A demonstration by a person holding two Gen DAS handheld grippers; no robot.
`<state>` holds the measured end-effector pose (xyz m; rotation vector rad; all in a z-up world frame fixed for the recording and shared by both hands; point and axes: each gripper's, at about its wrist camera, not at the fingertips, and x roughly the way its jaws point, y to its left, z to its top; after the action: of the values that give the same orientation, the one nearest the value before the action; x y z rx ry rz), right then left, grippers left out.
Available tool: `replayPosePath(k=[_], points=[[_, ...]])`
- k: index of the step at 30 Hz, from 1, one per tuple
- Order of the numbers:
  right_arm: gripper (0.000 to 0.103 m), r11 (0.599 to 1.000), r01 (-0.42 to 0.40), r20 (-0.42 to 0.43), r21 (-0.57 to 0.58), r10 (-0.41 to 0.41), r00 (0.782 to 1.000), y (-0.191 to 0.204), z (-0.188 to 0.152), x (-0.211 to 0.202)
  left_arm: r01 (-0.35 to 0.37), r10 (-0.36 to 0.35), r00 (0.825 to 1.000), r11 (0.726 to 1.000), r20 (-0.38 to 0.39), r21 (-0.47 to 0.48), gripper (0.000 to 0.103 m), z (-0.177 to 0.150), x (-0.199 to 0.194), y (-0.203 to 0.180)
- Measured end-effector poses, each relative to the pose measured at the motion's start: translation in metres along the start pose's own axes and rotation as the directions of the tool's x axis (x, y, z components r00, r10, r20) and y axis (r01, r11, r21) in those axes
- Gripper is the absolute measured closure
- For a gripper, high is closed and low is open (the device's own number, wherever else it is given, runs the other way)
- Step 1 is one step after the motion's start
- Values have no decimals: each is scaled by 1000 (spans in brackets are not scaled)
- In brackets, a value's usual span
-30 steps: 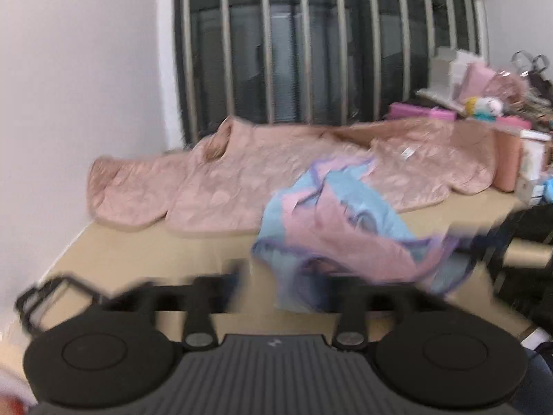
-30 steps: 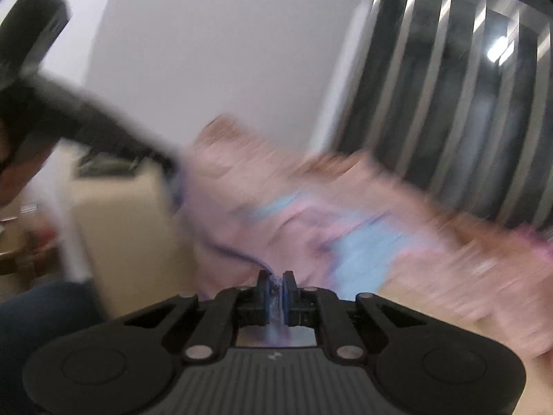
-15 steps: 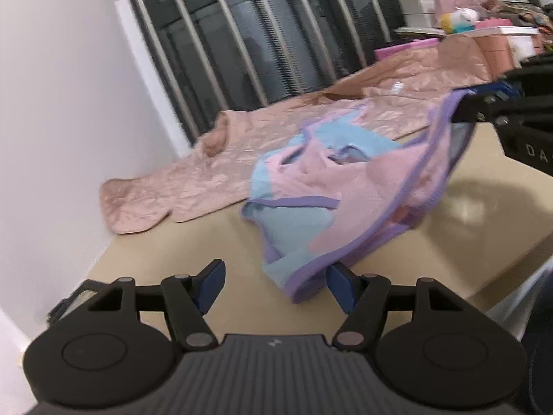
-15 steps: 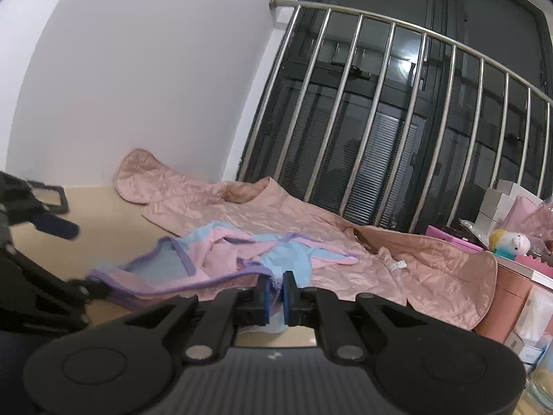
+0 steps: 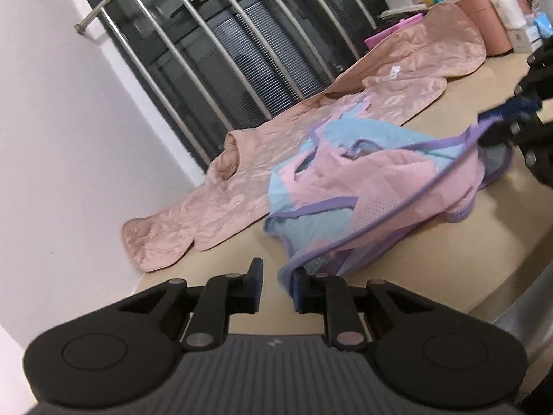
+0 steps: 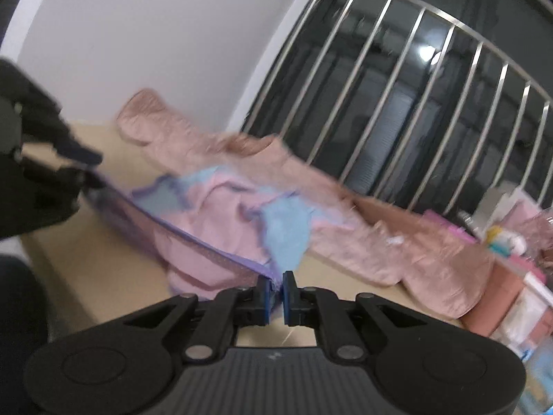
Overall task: Fold clothes
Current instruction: 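Lift the garment up with both grippers, stretching the purple hem between them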
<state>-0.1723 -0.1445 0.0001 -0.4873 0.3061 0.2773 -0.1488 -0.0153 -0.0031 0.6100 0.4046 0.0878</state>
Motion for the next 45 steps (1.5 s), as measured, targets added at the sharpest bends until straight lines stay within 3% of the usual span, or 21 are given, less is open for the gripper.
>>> replayPosePath(k=[5,8,10,12,14,15,17,21,24,27,32,36,39,41,45], points=[[94,994,11,-56,-105,-17,998,25,-2,9,-87,87,996,996,4,28,76,-4,-3,-6],[94,992,17,-71,-128,-26,997,29,-1,11,-87,87,996,996,-6,-2,75,-4,-2,0],[94,989,30,-82,-142,-42,996,32,-1,14,-102,101,995,995,-15,-19,63,-5,-1,2],[93,986,51,-91,-158,-66,994,33,1,17,-92,91,996,996,-18,-24,64,-6,-2,1],[93,981,66,-92,-182,-84,992,35,-1,19,-67,65,998,997,-24,-49,80,-6,-4,2],[93,980,70,-90,-189,-88,992,35,-2,19,-50,48,998,997,-32,-64,94,-6,-3,3],[97,979,79,-100,-187,-98,990,36,-1,21,-35,32,998,996,-48,-84,98,-6,-2,5],[100,982,118,-60,-149,-128,990,29,2,16,-1,0,1000,988,-7,-153,101,4,-8,16],[100,993,91,-46,-76,-94,994,13,14,11,89,-81,996,968,43,-237,101,25,-11,42],[101,997,51,-36,-49,-53,998,-13,46,1,190,-156,979,931,131,-310,101,54,-18,76],[101,992,92,78,-84,-85,993,-71,119,-32,293,-222,935,922,276,-253,101,124,-36,141],[101,996,90,120,-28,-86,989,-140,190,-46,398,-334,902,888,275,-228,101,194,-22,197],[100,996,89,144,22,-91,985,-182,233,-56,394,-331,898,898,290,-196,101,235,-29,223],[100,994,99,170,39,-104,980,-202,257,-66,363,-302,898,919,319,-153,101,259,-44,232],[100,985,170,248,9,-167,954,-222,308,-97,310,-246,886,945,393,-107,101,304,-81,258]])
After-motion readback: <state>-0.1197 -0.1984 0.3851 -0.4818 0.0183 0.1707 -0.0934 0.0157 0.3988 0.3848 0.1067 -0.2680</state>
